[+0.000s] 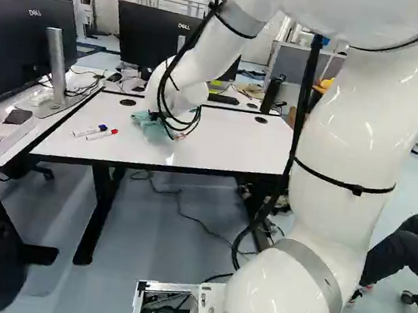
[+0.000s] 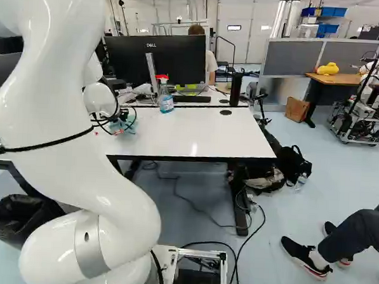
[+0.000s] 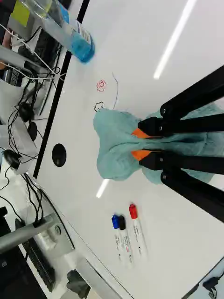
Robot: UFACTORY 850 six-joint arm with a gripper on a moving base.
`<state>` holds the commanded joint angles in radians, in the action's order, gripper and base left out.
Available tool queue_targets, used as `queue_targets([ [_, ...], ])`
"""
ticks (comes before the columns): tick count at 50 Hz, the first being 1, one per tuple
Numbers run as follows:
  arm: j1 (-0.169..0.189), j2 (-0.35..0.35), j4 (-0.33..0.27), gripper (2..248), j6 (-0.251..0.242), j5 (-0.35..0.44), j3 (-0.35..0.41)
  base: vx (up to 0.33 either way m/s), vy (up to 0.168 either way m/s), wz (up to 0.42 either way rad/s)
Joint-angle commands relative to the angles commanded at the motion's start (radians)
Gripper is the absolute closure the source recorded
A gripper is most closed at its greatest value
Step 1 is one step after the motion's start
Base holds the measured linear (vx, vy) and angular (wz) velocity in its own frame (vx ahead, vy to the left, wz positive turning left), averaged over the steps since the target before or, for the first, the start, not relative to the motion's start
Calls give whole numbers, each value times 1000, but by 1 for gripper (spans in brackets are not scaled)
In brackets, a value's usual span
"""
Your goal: Clean the table with the green towel
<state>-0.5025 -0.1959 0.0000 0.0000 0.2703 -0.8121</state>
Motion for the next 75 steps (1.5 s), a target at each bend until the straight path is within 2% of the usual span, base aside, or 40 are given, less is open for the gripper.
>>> queue_targets([
  [18, 16, 87, 0, 202, 0, 0, 97, 0, 0, 0],
  [50, 77, 245, 0, 202, 0, 0, 261, 0, 0, 0],
  [75, 85, 245, 0, 202, 0, 0, 249, 0, 0, 0],
])
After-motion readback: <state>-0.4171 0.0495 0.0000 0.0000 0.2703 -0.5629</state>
